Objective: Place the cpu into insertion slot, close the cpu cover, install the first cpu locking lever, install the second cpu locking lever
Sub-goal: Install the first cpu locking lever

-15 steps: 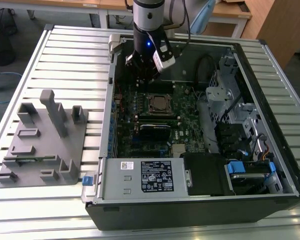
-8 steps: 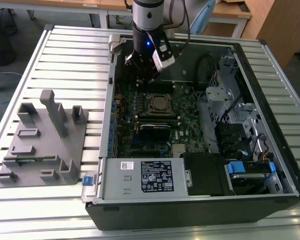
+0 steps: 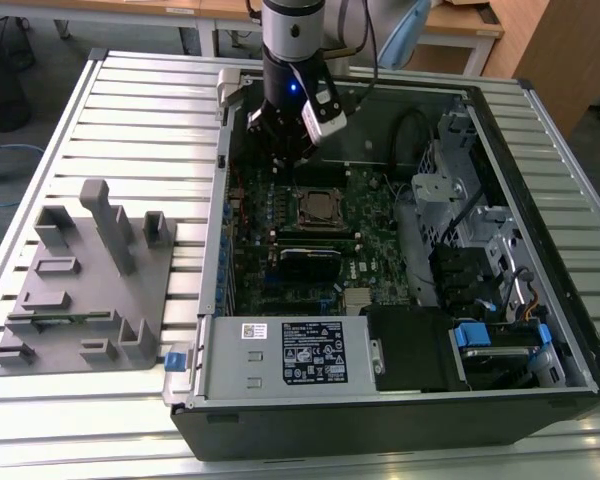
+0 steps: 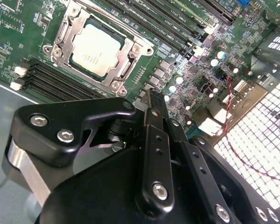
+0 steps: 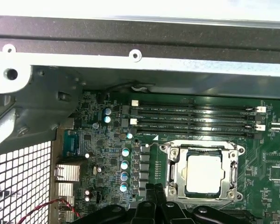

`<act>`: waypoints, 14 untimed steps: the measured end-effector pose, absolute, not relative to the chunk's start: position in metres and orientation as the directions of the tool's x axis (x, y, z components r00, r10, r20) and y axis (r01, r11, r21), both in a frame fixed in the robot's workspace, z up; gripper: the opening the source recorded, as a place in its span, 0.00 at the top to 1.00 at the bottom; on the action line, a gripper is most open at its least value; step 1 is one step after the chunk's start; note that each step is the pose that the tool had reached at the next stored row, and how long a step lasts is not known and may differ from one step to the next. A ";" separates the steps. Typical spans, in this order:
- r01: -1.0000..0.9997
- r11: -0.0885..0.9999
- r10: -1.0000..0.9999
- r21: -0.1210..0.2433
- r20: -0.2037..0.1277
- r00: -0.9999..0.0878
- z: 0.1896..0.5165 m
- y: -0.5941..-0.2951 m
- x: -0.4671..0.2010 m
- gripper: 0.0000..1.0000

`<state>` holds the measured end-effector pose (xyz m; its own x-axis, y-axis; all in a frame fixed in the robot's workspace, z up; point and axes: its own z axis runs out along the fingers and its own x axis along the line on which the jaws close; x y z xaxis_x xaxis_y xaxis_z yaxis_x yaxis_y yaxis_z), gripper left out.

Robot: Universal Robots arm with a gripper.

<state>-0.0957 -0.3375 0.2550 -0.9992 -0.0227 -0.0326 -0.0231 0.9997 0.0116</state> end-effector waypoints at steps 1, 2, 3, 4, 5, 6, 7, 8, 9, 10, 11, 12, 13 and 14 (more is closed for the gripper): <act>-0.023 1.000 -0.023 0.012 -0.033 -0.999 0.255 -0.338 -0.096 0.89; -0.023 1.000 -0.023 0.012 -0.033 -0.999 0.255 -0.338 -0.096 0.89; -0.023 1.000 -0.023 0.011 -0.032 -0.999 0.256 -0.338 -0.096 0.89; -0.023 1.000 -0.023 0.012 -0.033 -0.999 0.256 -0.338 -0.096 0.89; -0.023 1.000 -0.023 0.012 -0.033 -0.999 0.256 -0.337 -0.096 0.89; -0.023 1.000 -0.023 0.012 -0.033 -0.999 0.256 -0.337 -0.096 0.89; -0.023 1.000 -0.023 0.012 -0.033 -0.999 0.256 -0.337 -0.096 0.89; -0.023 1.000 -0.023 0.012 -0.033 -0.999 0.256 -0.337 -0.096 0.89; -0.023 1.000 -0.023 0.012 -0.033 -0.999 0.256 -0.337 -0.096 0.89; -0.023 1.000 -0.022 0.012 -0.033 -0.999 0.256 -0.337 -0.097 0.89; -0.023 1.000 -0.022 0.012 -0.033 -0.999 0.256 -0.337 -0.097 0.89; -0.023 1.000 -0.023 0.012 -0.033 -0.999 0.256 -0.337 -0.098 0.89; -0.023 1.000 -0.023 0.012 -0.033 -0.999 0.255 -0.338 -0.100 0.89; -0.023 1.000 -0.023 0.012 -0.033 -0.999 0.255 -0.338 -0.101 0.89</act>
<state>-0.1009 -0.3375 0.2546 -0.9992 -0.0226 -0.0326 -0.0230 0.9997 0.0116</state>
